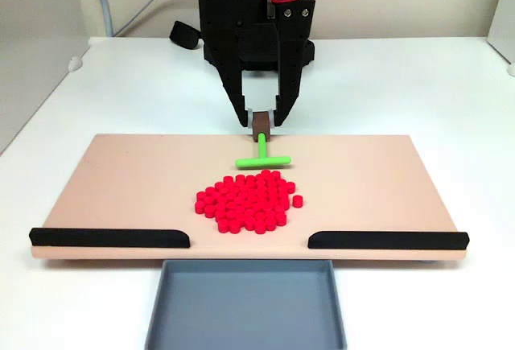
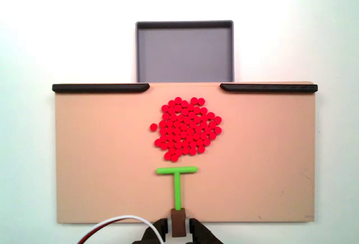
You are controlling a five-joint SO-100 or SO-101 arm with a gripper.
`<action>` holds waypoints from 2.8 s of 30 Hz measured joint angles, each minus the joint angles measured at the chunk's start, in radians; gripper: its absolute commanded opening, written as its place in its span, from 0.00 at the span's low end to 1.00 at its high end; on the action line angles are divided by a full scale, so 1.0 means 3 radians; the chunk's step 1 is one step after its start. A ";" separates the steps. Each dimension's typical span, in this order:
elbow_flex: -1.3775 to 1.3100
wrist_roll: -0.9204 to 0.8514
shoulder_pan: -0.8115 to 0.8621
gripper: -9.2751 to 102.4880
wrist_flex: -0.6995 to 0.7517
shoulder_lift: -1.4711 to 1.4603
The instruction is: Push granules from bottom to the grey container
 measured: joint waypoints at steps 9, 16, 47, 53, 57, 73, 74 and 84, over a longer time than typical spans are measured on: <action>0.0066 -0.0026 0.0061 0.08 -0.0031 0.0005; 0.0066 -0.0015 0.0092 0.08 -0.0148 -0.0041; -0.0327 -0.0072 0.0128 0.08 -0.0210 -0.0501; -0.0440 -0.0082 0.0128 0.08 -0.0210 -0.0608; -0.0522 -0.0087 0.0128 0.08 -0.0210 -0.0685; -0.0690 -0.0087 0.0128 0.08 -0.0210 -0.0823; -0.0716 -0.0087 0.0128 0.08 -0.0210 -0.0828; -0.1043 0.0051 0.0148 0.08 0.0123 -0.0869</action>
